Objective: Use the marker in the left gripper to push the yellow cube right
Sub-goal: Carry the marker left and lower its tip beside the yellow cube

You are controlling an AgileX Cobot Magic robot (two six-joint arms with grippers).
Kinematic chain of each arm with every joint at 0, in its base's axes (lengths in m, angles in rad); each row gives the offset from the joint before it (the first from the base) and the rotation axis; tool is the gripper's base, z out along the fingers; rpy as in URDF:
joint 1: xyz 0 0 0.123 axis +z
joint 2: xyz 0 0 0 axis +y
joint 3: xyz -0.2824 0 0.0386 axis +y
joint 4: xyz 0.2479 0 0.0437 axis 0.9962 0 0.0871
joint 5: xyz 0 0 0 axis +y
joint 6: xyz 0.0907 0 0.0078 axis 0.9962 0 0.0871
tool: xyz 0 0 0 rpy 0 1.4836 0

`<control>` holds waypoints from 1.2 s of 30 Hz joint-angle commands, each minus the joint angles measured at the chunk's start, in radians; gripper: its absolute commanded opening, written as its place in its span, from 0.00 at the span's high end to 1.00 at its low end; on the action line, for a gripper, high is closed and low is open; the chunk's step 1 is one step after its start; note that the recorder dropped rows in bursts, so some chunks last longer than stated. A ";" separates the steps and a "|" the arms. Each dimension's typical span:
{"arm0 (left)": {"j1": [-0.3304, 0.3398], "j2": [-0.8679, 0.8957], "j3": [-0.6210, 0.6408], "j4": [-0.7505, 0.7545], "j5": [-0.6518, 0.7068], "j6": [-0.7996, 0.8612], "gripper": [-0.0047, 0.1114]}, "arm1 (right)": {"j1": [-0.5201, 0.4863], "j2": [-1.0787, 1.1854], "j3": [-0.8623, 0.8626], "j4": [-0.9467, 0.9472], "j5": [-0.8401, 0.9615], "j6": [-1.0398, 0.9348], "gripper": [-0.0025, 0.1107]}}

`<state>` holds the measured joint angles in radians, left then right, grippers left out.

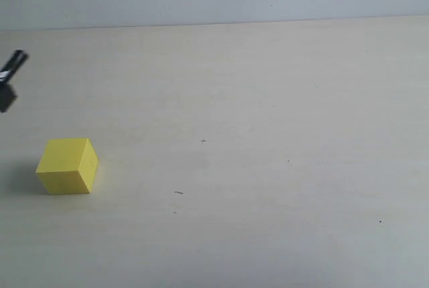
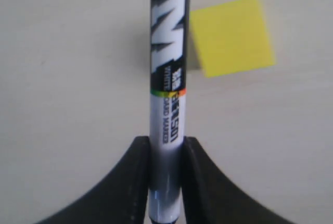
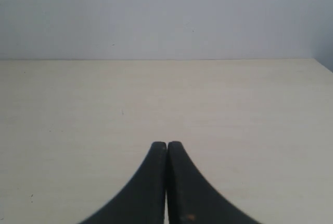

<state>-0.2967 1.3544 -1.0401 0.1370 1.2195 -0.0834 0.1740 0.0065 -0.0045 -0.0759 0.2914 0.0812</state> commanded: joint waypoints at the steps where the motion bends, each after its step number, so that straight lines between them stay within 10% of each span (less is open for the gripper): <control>1: 0.224 -0.040 0.049 -0.029 0.002 0.034 0.96 | 0.002 -0.007 0.005 -0.001 -0.009 0.001 0.98; 16: 0.286 0.103 0.086 0.270 -0.116 0.540 0.96 | 0.002 -0.007 0.005 -0.001 -0.007 0.001 0.98; 24: 0.286 0.195 0.086 0.236 -0.195 1.205 0.96 | 0.002 -0.007 0.005 -0.001 -0.007 0.001 0.98; 36: 0.371 0.312 0.088 0.190 -0.337 1.392 0.96 | 0.002 -0.007 0.005 -0.001 -0.007 0.001 0.98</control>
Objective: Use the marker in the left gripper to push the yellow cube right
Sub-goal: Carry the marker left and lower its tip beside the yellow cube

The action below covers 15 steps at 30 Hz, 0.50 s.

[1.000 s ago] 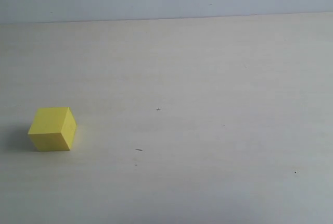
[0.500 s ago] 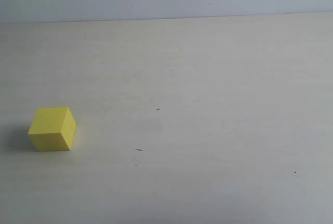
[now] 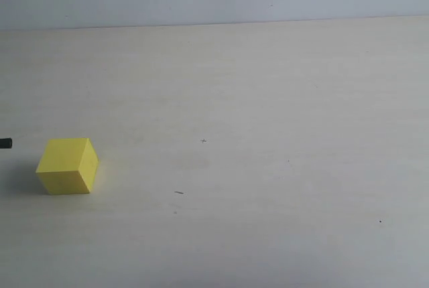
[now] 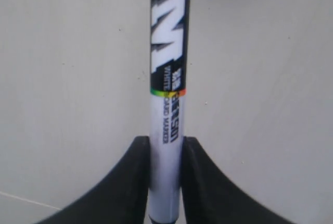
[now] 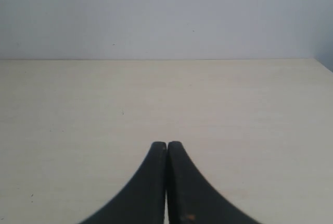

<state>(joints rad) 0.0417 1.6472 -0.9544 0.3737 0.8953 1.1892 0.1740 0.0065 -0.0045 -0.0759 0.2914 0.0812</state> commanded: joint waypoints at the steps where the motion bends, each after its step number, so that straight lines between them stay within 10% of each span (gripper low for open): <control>1: 0.041 0.028 0.002 -0.060 -0.021 0.156 0.96 | 0.002 -0.007 0.005 -0.001 -0.007 0.001 0.98; 15: 0.051 0.147 0.002 -0.120 -0.158 0.223 0.96 | 0.002 -0.007 0.005 -0.001 -0.007 0.001 0.98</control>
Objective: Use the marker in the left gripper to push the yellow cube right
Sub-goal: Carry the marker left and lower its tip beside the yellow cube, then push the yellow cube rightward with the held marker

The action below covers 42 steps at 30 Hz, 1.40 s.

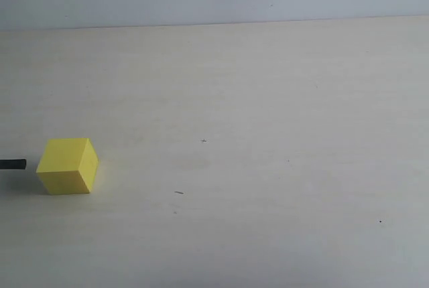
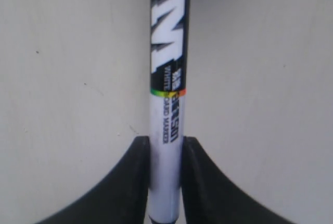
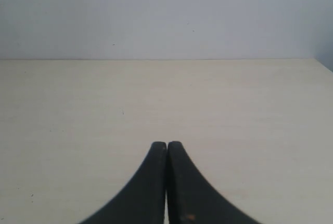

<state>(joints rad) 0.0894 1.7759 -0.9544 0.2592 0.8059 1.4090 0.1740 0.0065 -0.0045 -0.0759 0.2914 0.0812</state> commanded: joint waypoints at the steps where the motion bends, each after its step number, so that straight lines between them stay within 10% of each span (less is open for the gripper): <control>1: 0.004 0.018 0.002 -0.008 -0.083 0.003 0.96 | 0.002 -0.007 0.005 -0.001 -0.007 0.001 0.98; 23: 0.007 0.018 0.040 -0.001 -0.105 0.087 0.96 | 0.002 -0.007 0.005 -0.001 -0.009 0.001 0.98; 33: -0.252 0.016 0.040 -0.114 -0.087 0.149 0.96 | 0.002 -0.007 0.005 -0.001 -0.009 0.001 0.98; 42: -0.227 0.016 0.040 -0.014 -0.076 -0.006 0.96 | 0.002 -0.007 0.005 -0.001 -0.009 0.001 0.98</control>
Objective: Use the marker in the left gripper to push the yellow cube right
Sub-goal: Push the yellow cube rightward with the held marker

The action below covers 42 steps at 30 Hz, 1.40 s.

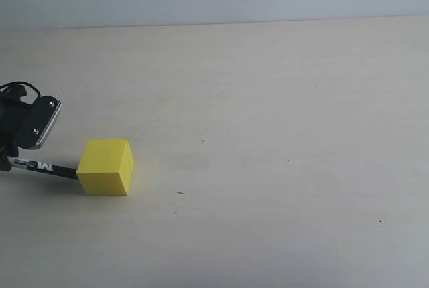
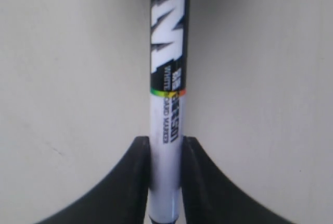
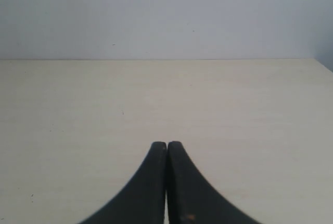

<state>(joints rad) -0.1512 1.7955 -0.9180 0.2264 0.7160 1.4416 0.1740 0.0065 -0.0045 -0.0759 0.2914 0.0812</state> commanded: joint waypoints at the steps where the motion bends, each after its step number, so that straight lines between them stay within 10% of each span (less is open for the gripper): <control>1: 0.013 -0.003 0.004 0.018 0.014 -0.038 0.96 | 0.002 -0.007 0.005 -0.001 -0.009 0.001 0.98; 13: -0.183 -0.007 -0.024 -0.044 -0.002 -0.108 0.96 | 0.002 -0.007 0.005 -0.001 -0.009 0.001 0.98; 25: -0.145 -0.005 -0.025 0.100 0.065 -0.327 0.96 | 0.002 -0.007 0.005 -0.001 -0.009 0.001 0.98; 34: -0.371 -0.005 -0.025 0.064 0.074 -0.359 0.96 | 0.002 -0.007 0.005 -0.001 -0.007 0.001 0.98; 42: -0.369 -0.005 -0.025 0.109 0.143 -0.508 0.96 | 0.002 -0.007 0.005 -0.001 -0.007 0.001 0.98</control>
<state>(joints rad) -0.5179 1.7955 -0.9385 0.3307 0.8303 0.9614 0.1740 0.0065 -0.0045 -0.0759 0.2914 0.0812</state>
